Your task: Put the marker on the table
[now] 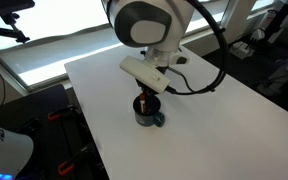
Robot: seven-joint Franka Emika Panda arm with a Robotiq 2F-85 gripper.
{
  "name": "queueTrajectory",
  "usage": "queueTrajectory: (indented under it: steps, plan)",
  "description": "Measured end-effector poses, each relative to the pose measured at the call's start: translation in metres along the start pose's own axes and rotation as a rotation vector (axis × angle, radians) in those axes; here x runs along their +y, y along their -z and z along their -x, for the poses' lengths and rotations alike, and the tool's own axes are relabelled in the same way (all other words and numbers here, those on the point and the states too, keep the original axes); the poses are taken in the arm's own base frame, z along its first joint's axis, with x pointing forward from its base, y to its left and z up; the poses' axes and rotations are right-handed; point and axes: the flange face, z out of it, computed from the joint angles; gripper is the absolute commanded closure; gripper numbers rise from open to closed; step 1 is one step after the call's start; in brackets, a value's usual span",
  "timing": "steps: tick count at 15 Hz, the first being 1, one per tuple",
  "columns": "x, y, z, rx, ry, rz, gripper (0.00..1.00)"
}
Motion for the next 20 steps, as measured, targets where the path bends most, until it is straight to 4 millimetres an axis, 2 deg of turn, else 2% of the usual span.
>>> queueTrajectory:
  steps: [2,3,5,13,14,17,18,20]
  plan:
    - [0.0004,-0.0001,0.0004,-0.001,-0.001,-0.001,1.0]
    - [0.0003,-0.0001,0.0005,-0.001,-0.001,-0.001,0.75]
    - [0.0002,-0.0002,0.0007,-0.004,-0.001,-0.003,0.67]
    - [-0.0004,-0.0023,0.0032,-0.023,0.001,-0.012,0.03]
    - [-0.0006,-0.0025,0.0035,-0.025,0.001,-0.014,0.0]
    - [-0.0015,-0.0032,0.0046,-0.036,0.002,-0.02,0.0]
    - [-0.0016,-0.0029,0.0048,-0.037,0.003,-0.021,0.03]
    - [-0.0016,-0.0024,0.0049,-0.038,0.004,-0.019,0.02]
